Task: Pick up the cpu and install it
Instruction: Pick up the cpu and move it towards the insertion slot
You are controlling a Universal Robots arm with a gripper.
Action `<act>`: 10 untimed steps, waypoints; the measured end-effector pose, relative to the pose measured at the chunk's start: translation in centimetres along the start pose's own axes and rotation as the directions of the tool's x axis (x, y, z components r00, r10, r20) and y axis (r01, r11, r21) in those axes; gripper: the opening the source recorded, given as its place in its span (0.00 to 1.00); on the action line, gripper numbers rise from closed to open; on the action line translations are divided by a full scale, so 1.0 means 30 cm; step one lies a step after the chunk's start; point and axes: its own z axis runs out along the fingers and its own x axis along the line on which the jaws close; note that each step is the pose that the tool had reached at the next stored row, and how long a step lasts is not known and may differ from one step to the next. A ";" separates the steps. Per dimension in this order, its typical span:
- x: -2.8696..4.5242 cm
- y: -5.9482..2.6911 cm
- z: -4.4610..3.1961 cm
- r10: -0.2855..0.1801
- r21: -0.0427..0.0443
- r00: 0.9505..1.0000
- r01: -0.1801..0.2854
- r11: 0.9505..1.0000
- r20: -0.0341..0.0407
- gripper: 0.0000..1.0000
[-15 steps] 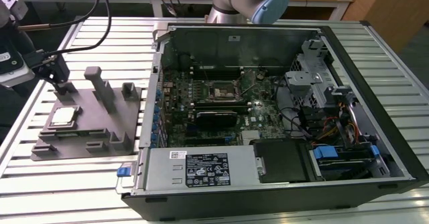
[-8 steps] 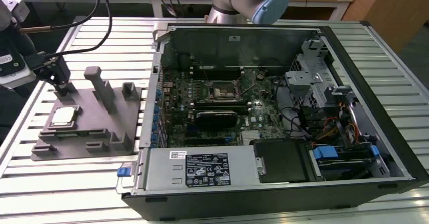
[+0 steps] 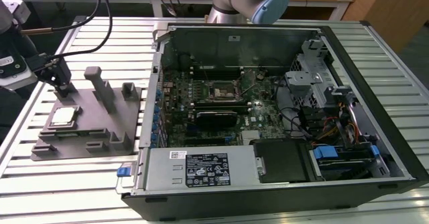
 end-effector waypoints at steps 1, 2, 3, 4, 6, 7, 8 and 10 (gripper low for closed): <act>0.000 0.000 0.002 0.000 0.000 1.000 0.000 1.000 0.000 0.78; 0.000 0.000 0.004 0.000 0.000 1.000 0.000 1.000 0.000 0.78; 0.000 0.000 0.006 0.000 0.000 1.000 0.000 1.000 0.000 0.78; 0.000 0.000 0.008 0.000 0.000 1.000 0.000 1.000 0.000 0.78; 0.000 -0.001 0.012 0.000 0.000 1.000 0.000 1.000 0.000 0.78; 0.000 -0.001 0.013 0.000 0.000 1.000 0.000 1.000 0.000 0.78; 0.000 -0.001 0.015 0.000 0.000 1.000 0.000 1.000 0.000 0.78; 0.000 -0.002 0.020 0.000 0.000 1.000 0.000 1.000 0.000 0.78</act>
